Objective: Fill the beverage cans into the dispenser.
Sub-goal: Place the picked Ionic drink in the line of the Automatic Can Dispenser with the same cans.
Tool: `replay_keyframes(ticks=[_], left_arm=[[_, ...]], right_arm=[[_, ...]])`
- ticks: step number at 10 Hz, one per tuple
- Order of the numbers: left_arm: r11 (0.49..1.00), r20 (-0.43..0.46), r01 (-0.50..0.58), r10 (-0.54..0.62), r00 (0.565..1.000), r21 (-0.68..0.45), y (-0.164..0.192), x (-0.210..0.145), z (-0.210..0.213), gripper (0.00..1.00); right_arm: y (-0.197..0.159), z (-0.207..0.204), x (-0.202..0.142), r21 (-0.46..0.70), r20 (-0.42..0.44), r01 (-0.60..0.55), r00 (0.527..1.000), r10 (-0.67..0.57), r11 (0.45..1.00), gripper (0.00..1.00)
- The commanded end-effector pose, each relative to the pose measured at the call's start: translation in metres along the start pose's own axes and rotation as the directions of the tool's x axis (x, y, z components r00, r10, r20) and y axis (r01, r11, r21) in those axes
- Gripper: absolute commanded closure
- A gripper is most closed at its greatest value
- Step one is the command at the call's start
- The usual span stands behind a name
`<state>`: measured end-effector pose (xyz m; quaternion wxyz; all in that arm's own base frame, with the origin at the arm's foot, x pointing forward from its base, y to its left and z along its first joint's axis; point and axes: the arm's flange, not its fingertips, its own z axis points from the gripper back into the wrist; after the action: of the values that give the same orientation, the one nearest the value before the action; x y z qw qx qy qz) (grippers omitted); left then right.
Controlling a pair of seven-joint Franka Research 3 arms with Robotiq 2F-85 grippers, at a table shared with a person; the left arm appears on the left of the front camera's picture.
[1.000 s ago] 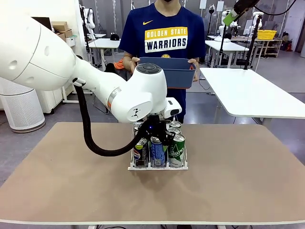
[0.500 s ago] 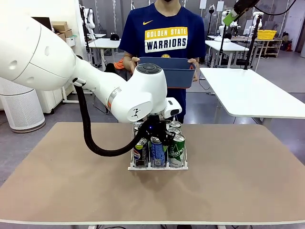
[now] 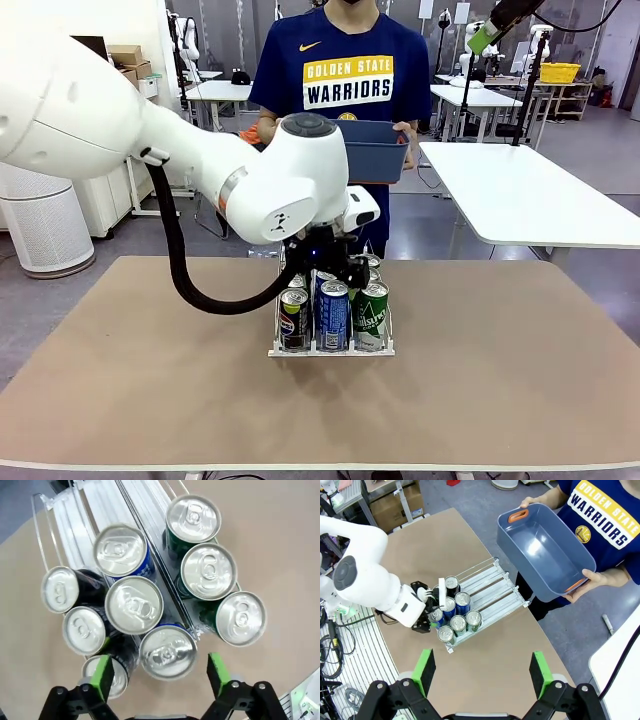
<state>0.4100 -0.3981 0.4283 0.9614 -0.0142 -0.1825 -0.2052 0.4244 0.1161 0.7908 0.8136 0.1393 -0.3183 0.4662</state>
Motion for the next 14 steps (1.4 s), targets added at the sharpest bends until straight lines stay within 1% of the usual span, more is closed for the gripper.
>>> replay_keyframes(ticks=[1, 3, 4, 14], left_arm=[[0.997, 0.040, 0.005, -0.008, 0.999, 0.072, -0.004, -0.012, 0.022, 0.00], [0.997, 0.076, -0.007, 0.001, 0.997, 0.072, -0.019, -0.015, 0.034, 0.00], [0.999, 0.042, 0.006, -0.007, 0.999, 0.034, -0.006, -0.004, 0.031, 0.00], [0.999, 0.042, 0.006, -0.007, 0.999, 0.034, -0.006, -0.004, 0.031, 0.00]], right_arm=[[0.000, 0.000, -0.001, 0.001, -0.001, 0.002, 1.000, -0.002, 1.000, 0.00], [0.000, 0.000, -0.001, 0.001, -0.001, 0.002, 1.000, -0.002, 1.000, 0.00], [0.000, 0.000, -0.001, 0.001, -0.001, 0.002, 1.000, -0.002, 1.000, 0.00], [0.000, 0.000, -0.001, 0.001, -0.001, 0.002, 1.000, -0.002, 1.000, 0.00]])
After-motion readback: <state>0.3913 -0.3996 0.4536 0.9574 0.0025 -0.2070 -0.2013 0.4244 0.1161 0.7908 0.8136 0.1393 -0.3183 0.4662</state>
